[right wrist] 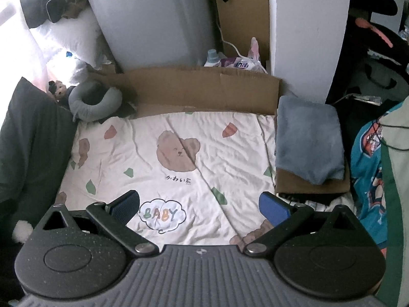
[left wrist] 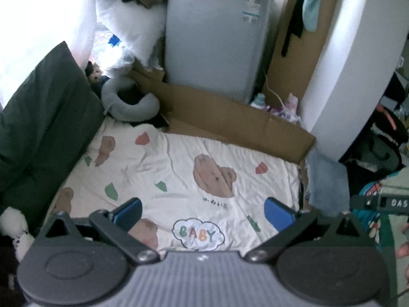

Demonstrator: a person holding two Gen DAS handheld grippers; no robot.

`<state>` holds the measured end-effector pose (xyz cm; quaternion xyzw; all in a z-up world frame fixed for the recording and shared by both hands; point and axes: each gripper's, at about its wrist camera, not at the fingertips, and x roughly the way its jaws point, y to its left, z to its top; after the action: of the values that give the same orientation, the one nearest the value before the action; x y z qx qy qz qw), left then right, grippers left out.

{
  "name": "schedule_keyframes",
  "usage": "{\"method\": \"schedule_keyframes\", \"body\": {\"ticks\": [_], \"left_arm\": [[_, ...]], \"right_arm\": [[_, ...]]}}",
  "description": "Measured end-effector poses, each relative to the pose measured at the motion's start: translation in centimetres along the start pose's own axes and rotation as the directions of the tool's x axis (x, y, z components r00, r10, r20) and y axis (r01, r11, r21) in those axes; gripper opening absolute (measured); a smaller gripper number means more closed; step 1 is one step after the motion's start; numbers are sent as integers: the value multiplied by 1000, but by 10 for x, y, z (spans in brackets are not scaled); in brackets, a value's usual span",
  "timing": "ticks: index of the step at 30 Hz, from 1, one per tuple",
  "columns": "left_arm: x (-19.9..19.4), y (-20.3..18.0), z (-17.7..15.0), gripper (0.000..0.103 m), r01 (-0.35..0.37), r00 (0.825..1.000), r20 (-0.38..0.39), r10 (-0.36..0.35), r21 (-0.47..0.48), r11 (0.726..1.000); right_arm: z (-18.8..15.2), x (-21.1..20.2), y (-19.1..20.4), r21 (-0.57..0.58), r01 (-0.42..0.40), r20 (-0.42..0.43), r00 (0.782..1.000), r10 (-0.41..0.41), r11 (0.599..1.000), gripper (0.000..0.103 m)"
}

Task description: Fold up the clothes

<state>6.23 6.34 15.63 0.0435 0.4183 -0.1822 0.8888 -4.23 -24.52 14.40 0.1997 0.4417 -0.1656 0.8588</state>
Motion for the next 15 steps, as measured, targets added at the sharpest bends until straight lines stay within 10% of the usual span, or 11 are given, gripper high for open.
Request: {"method": "schedule_keyframes", "body": {"ticks": [15], "left_arm": [[30,-30,-32,103,-2,1000,5,2,5,1000]], "right_arm": [[-38,15,20,-87,-24,-49,999,20,996,102]]}}
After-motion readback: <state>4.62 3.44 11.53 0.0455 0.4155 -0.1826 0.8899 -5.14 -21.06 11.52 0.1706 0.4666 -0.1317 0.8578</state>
